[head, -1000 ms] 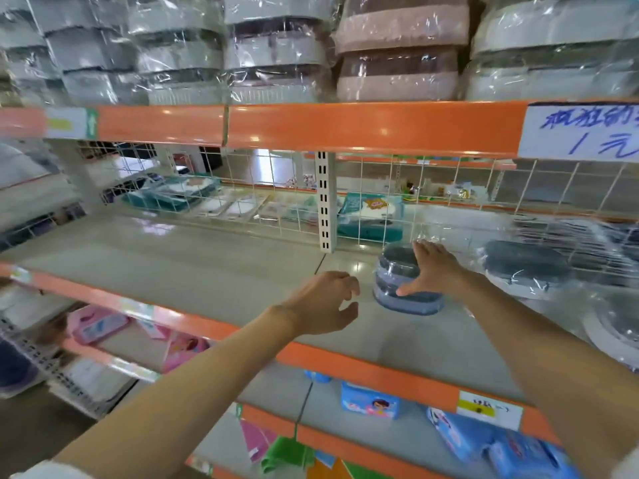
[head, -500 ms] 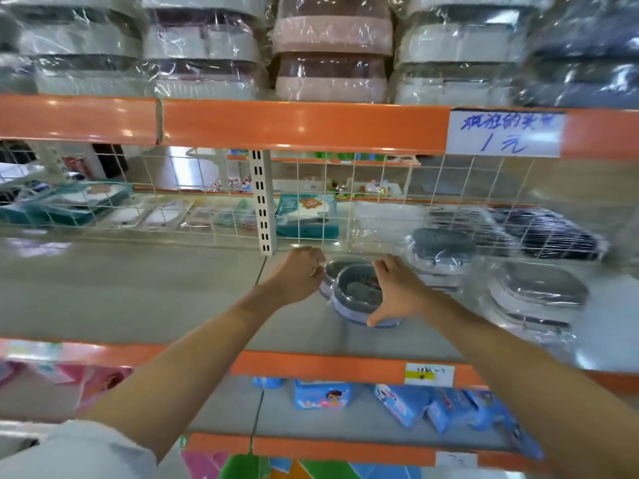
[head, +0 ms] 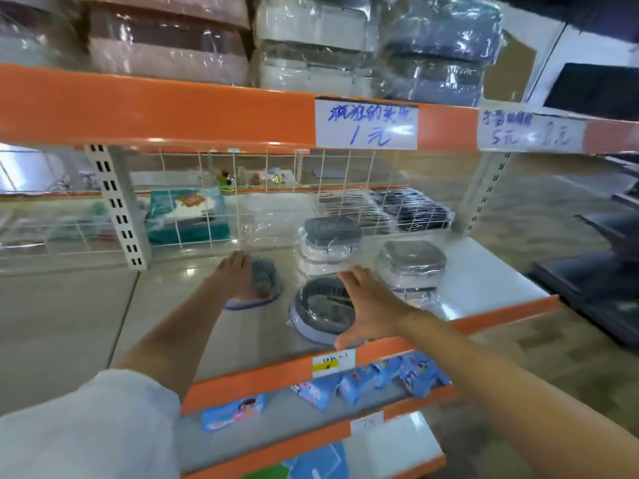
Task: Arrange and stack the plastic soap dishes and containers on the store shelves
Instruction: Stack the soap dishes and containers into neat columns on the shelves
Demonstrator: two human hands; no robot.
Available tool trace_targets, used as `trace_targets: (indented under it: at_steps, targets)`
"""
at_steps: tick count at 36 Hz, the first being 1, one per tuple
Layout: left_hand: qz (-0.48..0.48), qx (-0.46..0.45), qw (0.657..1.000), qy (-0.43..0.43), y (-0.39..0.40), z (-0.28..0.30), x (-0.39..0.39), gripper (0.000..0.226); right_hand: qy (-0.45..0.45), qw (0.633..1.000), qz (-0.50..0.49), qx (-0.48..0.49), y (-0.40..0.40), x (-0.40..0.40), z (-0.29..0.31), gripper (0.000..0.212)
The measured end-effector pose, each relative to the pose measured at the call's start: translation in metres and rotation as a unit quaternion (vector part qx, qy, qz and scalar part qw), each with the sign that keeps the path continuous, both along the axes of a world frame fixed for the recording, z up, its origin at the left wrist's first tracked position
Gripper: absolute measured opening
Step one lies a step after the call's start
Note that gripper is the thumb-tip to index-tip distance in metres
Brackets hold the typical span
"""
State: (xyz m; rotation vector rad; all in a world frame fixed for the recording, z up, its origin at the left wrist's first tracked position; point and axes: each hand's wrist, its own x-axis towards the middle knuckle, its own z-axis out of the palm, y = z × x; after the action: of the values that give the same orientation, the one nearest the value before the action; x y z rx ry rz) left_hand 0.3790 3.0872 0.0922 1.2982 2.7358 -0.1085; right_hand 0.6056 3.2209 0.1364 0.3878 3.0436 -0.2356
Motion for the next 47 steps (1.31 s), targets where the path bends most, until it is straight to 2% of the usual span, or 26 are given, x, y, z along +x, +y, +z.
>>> trace_targets:
  at_steps: [2,4,7,11,18,20,24,29,30,33,34,37,41,43,45,47]
  targets:
    - [0.014,-0.007,1.0,0.007,-0.002,-0.004,0.0,0.104,0.013,1.0,-0.002,0.005,-0.001,0.003,-0.003,0.107]
    - [0.022,-0.025,0.999,0.018,-0.005,-0.005,0.005,0.102,0.023,1.0,0.002,0.01,-0.003,0.006,-0.004,0.104]
    - [0.039,-0.014,0.999,0.0,-0.01,-0.006,0.017,0.111,0.029,1.0,0.005,0.002,-0.006,0.008,-0.002,0.103]
    - [0.085,-0.006,0.995,-0.047,-0.021,-0.01,0.036,0.111,0.032,0.999,0.011,-0.003,-0.01,0.015,0.008,0.105]
    - [0.111,0.048,0.992,0.023,-0.038,-0.01,0.081,0.108,0.028,0.999,0.021,-0.032,-0.006,0.056,0.029,0.106]
    - [0.1,0.067,0.992,0.033,-0.041,-0.001,0.097,0.106,0.034,0.998,0.024,-0.046,-0.002,0.072,0.035,0.106]
    - [0.065,0.106,0.992,-0.001,-0.041,0.033,0.133,0.106,0.066,0.995,0.031,-0.068,0.002,0.1,0.043,0.108]
    - [0.058,0.144,0.987,-0.03,-0.04,0.079,0.186,0.128,0.113,0.987,0.042,-0.11,0.006,0.13,0.058,0.103]
    - [0.057,0.158,0.985,-0.034,-0.039,0.087,0.195,0.123,0.125,0.985,0.044,-0.114,0.007,0.135,0.062,0.102]
    - [0.065,0.198,0.977,-0.055,-0.041,0.112,0.219,0.082,0.157,0.979,0.044,-0.124,0.011,0.149,0.075,0.102]
    - [0.066,0.211,0.974,-0.055,-0.041,0.12,0.226,0.076,0.162,0.978,0.044,-0.126,0.012,0.154,0.082,0.103]
    - [0.057,0.251,0.966,-0.031,-0.043,0.145,0.247,0.085,0.196,0.968,0.052,-0.15,0.018,0.164,0.103,0.114]
    - [0.037,0.305,0.951,-0.017,-0.046,0.187,0.275,0.053,0.232,0.952,0.071,-0.187,0.031,0.177,0.134,0.078]
    - [0.034,0.332,0.942,-0.025,-0.049,0.207,0.284,0.039,0.254,0.947,0.07,-0.185,0.039,0.18,0.151,0.076]
    - [0.032,0.359,0.932,-0.032,-0.051,0.226,0.289,0.045,0.285,0.936,0.073,-0.193,0.048,0.182,0.168,0.082]
    - [0.041,0.384,0.922,-0.033,-0.051,0.246,0.293,0.064,0.296,0.931,0.065,-0.204,0.058,0.182,0.185,0.091]
